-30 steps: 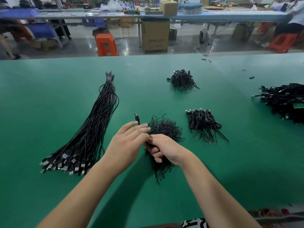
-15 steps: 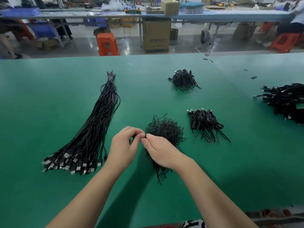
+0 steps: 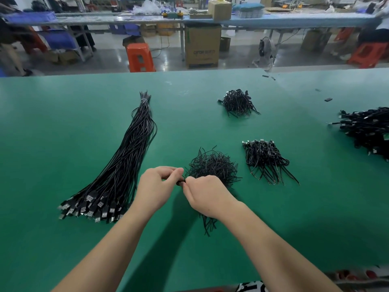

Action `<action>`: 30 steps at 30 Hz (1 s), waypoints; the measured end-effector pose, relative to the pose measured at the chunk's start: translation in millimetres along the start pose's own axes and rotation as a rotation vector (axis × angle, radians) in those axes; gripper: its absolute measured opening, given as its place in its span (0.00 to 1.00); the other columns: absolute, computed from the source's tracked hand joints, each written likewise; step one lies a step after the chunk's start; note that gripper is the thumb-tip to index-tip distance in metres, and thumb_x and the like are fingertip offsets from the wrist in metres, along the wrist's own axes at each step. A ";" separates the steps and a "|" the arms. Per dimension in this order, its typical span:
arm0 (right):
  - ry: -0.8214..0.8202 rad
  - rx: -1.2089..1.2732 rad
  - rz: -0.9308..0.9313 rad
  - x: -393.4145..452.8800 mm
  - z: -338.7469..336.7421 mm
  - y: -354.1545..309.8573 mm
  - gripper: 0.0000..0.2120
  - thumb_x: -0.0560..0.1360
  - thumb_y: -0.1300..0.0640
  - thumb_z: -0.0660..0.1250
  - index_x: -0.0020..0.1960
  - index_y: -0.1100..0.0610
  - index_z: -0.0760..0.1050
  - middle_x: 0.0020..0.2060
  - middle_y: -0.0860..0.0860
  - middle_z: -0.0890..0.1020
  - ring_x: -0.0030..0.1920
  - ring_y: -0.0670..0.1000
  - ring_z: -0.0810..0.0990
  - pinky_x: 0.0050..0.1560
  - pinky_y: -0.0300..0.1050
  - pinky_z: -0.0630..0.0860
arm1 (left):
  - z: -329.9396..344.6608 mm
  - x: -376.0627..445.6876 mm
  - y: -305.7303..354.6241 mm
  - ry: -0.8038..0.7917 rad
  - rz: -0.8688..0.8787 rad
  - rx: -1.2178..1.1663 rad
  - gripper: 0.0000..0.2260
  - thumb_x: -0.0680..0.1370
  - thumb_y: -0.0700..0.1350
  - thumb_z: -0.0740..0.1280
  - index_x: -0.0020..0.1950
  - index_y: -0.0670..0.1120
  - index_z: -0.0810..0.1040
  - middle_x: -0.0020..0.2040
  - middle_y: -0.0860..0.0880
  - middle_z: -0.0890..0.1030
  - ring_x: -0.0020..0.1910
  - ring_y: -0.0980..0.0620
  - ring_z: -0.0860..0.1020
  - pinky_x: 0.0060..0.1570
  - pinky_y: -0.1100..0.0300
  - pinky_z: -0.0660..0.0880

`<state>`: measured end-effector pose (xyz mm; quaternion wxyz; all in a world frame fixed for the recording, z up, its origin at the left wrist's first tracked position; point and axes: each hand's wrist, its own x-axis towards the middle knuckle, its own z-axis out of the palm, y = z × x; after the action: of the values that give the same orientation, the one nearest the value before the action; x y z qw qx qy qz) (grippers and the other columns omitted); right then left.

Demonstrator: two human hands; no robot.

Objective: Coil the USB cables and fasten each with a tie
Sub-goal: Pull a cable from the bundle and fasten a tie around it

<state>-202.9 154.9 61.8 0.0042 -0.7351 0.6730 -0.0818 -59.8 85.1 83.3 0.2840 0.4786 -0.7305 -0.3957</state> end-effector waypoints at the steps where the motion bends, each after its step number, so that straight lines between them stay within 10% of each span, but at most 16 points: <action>1: 0.004 -0.018 -0.005 0.5 -0.2 -0.9 0.14 0.85 0.50 0.49 0.45 0.55 0.65 0.37 0.55 0.81 0.30 0.59 0.72 0.34 0.50 0.63 | -1.2 0.0 1.6 -0.021 0.009 0.012 0.13 0.78 0.52 0.70 0.35 0.52 0.86 0.43 0.63 0.85 0.45 0.63 0.82 0.48 0.60 0.76; 7: -0.002 -0.108 -0.051 0.0 -5.8 -4.8 0.12 0.84 0.56 0.52 0.51 0.58 0.73 0.34 0.53 0.76 0.29 0.57 0.69 0.30 0.48 0.62 | -7.5 4.0 7.8 -0.159 0.037 0.218 0.06 0.76 0.48 0.73 0.39 0.53 0.87 0.54 0.57 0.84 0.51 0.58 0.82 0.58 0.58 0.76; 11: 0.048 -0.177 -0.029 -3.5 -13.4 -9.7 0.09 0.72 0.57 0.74 0.37 0.55 0.76 0.24 0.49 0.73 0.19 0.53 0.71 0.21 0.39 0.60 | -6.9 5.1 12.2 -0.182 0.032 0.273 0.06 0.76 0.45 0.72 0.40 0.50 0.86 0.52 0.56 0.84 0.48 0.54 0.82 0.54 0.55 0.77; 18: -0.043 -0.063 0.062 1.1 1.9 -7.8 0.08 0.85 0.54 0.52 0.52 0.57 0.68 0.41 0.53 0.80 0.35 0.57 0.75 0.36 0.49 0.66 | -6.9 5.5 12.1 -0.204 0.092 0.437 0.05 0.77 0.46 0.70 0.41 0.52 0.80 0.49 0.54 0.79 0.48 0.52 0.78 0.52 0.57 0.74; 26: -0.396 1.135 0.341 5.0 -21.9 10.9 0.04 0.80 0.59 0.62 0.51 0.57 0.74 0.44 0.52 0.80 0.41 0.52 0.80 0.44 0.48 0.82 | -7.4 4.2 5.1 -0.124 0.467 0.599 0.03 0.76 0.45 0.72 0.47 0.47 0.80 0.53 0.51 0.77 0.57 0.47 0.76 0.59 0.51 0.67; 30: -0.284 1.483 0.446 5.8 -24.0 23.5 0.12 0.83 0.53 0.63 0.53 0.59 0.81 0.46 0.54 0.85 0.42 0.51 0.84 0.47 0.47 0.82 | -4.7 0.2 -1.3 0.052 0.643 0.505 0.04 0.73 0.41 0.74 0.45 0.42 0.81 0.52 0.45 0.74 0.55 0.43 0.72 0.55 0.49 0.69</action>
<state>-228.7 149.4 83.5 0.5957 -0.3916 0.5675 -0.4120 -55.5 83.1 84.7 0.2852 0.2904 -0.9097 -0.0828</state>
